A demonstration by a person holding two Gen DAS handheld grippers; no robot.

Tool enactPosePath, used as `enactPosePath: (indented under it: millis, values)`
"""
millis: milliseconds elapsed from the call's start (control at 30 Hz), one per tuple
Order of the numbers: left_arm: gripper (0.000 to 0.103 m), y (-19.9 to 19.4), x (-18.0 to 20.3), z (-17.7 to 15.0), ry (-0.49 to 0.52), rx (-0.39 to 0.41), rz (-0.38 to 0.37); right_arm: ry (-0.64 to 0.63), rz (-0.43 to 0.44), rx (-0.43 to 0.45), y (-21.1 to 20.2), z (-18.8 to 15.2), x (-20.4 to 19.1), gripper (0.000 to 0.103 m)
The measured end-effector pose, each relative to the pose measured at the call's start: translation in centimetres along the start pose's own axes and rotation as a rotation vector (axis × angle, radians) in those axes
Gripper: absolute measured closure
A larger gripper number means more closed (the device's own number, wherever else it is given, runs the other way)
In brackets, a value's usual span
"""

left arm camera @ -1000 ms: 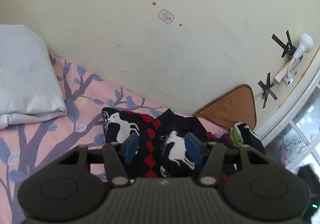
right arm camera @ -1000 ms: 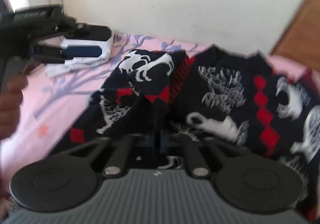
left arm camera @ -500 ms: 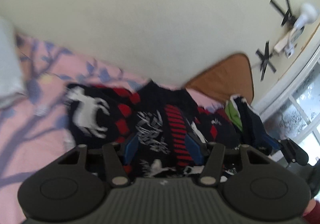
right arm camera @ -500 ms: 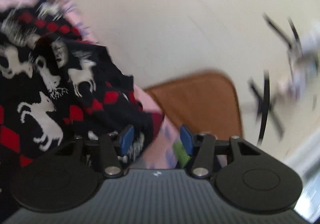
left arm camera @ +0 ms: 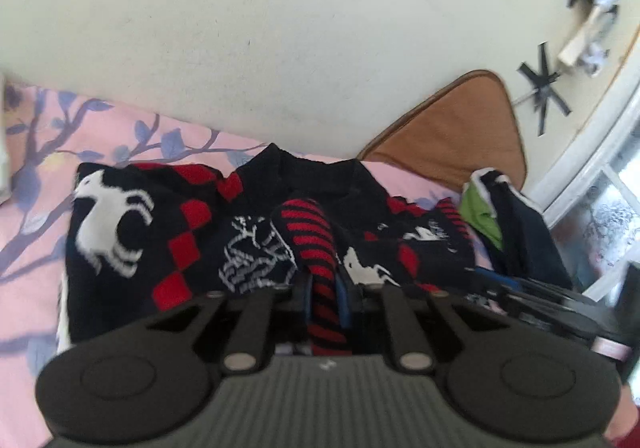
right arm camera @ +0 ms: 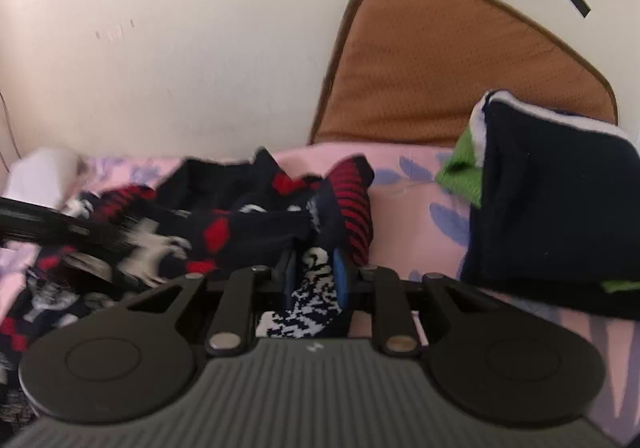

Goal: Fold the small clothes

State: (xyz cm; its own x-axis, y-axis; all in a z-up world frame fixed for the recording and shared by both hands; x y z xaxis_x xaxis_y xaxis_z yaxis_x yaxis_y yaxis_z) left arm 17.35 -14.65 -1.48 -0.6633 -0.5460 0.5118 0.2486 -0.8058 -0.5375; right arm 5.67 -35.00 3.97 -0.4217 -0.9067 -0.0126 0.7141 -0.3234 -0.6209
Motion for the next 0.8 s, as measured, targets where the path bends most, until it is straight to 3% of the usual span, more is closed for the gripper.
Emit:
enactPosePath:
  millis: [100, 167, 300, 400, 467, 500, 533, 567, 633, 667, 700, 733, 800]
  values:
    - [0.081, 2.0, -0.5, -1.0, 0.037, -0.040, 0.119, -0.084, -0.068, 0.019, 0.4, -0.2, -1.0, 0.089]
    - [0.081, 2.6, -0.9, -0.9, 0.059, -0.013, 0.104, -0.105, -0.085, 0.011, 0.5, -0.1, -1.0, 0.089]
    - [0.079, 2.8, -0.5, 0.1, 0.062, -0.041, 0.134, -0.064, -0.087, -0.004, -1.0, 0.2, -0.4, 0.087]
    - [0.057, 0.7, -0.3, 0.0, 0.093, 0.022, 0.164, 0.046, -0.018, 0.040, -3.2, 0.3, 0.9, 0.085]
    - [0.059, -0.3, -0.6, 0.1, 0.070, 0.053, 0.179, 0.110, 0.008, 0.040, -3.9, 0.3, 1.8, 0.074]
    - [0.060, -0.3, -1.0, 0.1, 0.044, 0.044, 0.175, 0.135, 0.014, 0.033, -3.8, 0.2, 2.0, 0.057]
    - [0.067, -0.2, -1.3, 0.0, 0.021, 0.030, 0.170, 0.154, 0.014, 0.021, -3.5, 0.2, 2.2, 0.043]
    - [0.081, 0.1, -1.4, -0.3, 0.008, 0.014, 0.161, 0.164, 0.009, 0.012, -3.1, 0.2, 2.3, 0.041]
    - [0.090, 0.7, -1.0, -0.7, 0.012, -0.005, 0.152, 0.186, 0.040, -0.049, -1.5, 0.0, 2.3, 0.045]
    - [0.091, 0.8, -0.7, -0.9, 0.026, 0.003, 0.164, 0.195, 0.063, -0.085, -0.8, -0.4, 2.3, 0.055]
    - [0.091, 0.9, -0.3, -0.9, 0.045, 0.005, 0.169, 0.159, 0.046, -0.066, -0.9, -0.7, 2.0, 0.070]
    - [0.091, 1.1, 0.1, -0.9, 0.057, 0.003, 0.163, 0.118, 0.035, -0.040, -1.3, -0.6, 1.8, 0.078]
    - [0.091, 1.7, 0.7, -0.8, 0.060, -0.011, 0.120, 0.109, -0.005, -0.006, -2.1, -0.6, 2.4, 0.081]
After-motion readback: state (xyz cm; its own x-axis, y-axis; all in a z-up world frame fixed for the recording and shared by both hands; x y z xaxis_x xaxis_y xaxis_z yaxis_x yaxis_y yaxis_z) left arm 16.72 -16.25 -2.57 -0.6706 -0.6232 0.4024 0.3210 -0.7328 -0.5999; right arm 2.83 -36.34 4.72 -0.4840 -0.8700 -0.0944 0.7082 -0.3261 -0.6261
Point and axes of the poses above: each gripper's, at about its wrist camera, not at the fingertips, and y roughly the way its jaws point, x to its right, z to its top, the point moved 3 cm from there along y, roughly the way its jaws point, and after that the axes turned 9 degrees about -z, right-handed, at the moved point
